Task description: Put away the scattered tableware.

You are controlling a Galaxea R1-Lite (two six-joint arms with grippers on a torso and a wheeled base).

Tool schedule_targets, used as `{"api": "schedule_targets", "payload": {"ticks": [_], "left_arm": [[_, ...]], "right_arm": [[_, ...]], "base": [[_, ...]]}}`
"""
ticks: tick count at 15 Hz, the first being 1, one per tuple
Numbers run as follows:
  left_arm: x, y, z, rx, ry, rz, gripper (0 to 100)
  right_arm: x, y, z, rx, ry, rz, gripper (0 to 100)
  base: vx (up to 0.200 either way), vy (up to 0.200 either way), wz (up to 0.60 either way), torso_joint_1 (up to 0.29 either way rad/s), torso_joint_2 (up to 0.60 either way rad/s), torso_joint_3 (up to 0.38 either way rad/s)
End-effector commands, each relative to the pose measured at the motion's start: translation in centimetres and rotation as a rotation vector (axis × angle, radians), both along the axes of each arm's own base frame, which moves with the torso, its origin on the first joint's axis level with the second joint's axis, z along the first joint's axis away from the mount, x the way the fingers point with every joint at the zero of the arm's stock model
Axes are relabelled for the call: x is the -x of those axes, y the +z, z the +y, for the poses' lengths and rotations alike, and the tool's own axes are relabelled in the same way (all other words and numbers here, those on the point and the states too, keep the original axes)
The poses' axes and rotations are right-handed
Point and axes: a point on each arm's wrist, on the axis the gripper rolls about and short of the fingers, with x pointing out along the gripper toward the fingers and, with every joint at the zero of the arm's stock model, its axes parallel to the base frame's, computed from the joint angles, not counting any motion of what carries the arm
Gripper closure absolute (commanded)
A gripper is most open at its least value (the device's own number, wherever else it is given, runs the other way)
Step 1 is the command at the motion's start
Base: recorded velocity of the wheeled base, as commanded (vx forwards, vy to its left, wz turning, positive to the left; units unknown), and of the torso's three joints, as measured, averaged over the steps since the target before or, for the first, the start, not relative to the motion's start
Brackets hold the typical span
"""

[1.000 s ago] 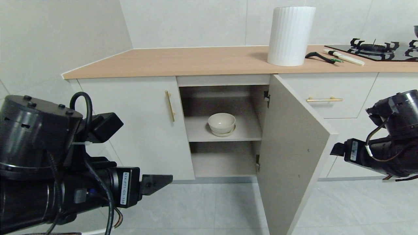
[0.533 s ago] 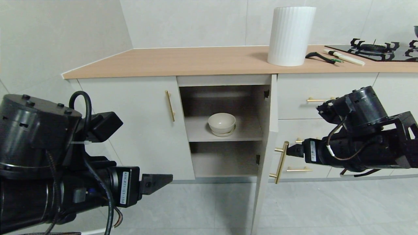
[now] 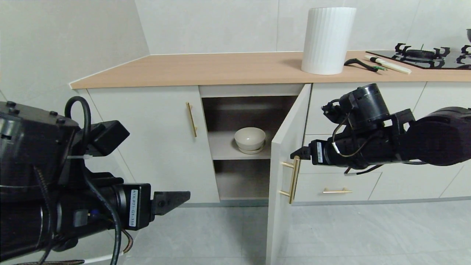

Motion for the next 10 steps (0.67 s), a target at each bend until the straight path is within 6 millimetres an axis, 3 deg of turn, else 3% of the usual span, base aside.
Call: {"api": "schedule_targets", "payload": {"ticks": [1, 7, 10], "left_arm": [[0.0, 0.1, 0.0, 0.006, 0.0, -0.008, 0], [0.0, 0.3, 0.0, 0.02, 0.006, -0.035, 0], [0.0, 0.2, 0.0, 0.018, 0.006, -0.033, 0]], "right_arm": [[-1.3, -1.6, 0.9, 0.019, 0.018, 0.017, 0], [-2.5, -5.2, 3.2, 0.032, 0.056, 0.056, 0], [-3.2, -5.9, 3.6, -0.007, 0.029, 0.043, 0]], "base": [[0.0, 0.0, 0.0, 0.0, 0.0, 0.0], [0.0, 0.0, 0.0, 0.0, 0.0, 0.0], [0.0, 0.0, 0.0, 0.0, 0.0, 0.0]]}}
